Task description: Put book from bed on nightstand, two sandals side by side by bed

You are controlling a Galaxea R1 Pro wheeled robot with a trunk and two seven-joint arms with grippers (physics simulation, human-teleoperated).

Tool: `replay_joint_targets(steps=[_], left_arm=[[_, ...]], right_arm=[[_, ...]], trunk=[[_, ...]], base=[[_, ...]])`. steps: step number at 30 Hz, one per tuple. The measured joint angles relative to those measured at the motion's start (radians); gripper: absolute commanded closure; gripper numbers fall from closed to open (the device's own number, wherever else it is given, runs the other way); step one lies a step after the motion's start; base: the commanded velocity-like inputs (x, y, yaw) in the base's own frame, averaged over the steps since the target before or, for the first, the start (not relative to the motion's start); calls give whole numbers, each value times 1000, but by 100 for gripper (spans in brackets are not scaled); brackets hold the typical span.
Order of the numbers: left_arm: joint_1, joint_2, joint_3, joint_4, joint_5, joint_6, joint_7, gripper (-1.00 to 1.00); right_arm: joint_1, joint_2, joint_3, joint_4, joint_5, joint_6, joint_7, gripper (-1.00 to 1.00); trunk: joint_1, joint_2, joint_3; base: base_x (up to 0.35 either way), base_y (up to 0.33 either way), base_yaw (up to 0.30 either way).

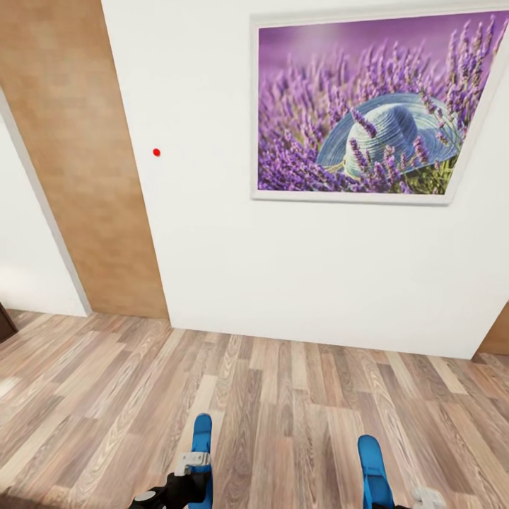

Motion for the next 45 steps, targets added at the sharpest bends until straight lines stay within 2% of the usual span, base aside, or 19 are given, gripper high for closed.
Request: replay_joint_targets(steps=[14,45], left_arm=[[0,0,0,0,0,0,0,100],[0,0,0,0,0,0,0,100]], right_arm=[[0,0,0,-1,1,0,0,100],[0,0,0,-1,-1,0,6,100]], trunk=[[0,0,0],[0,0,0]], base=[[325,0,-110],[325,0,-2]])
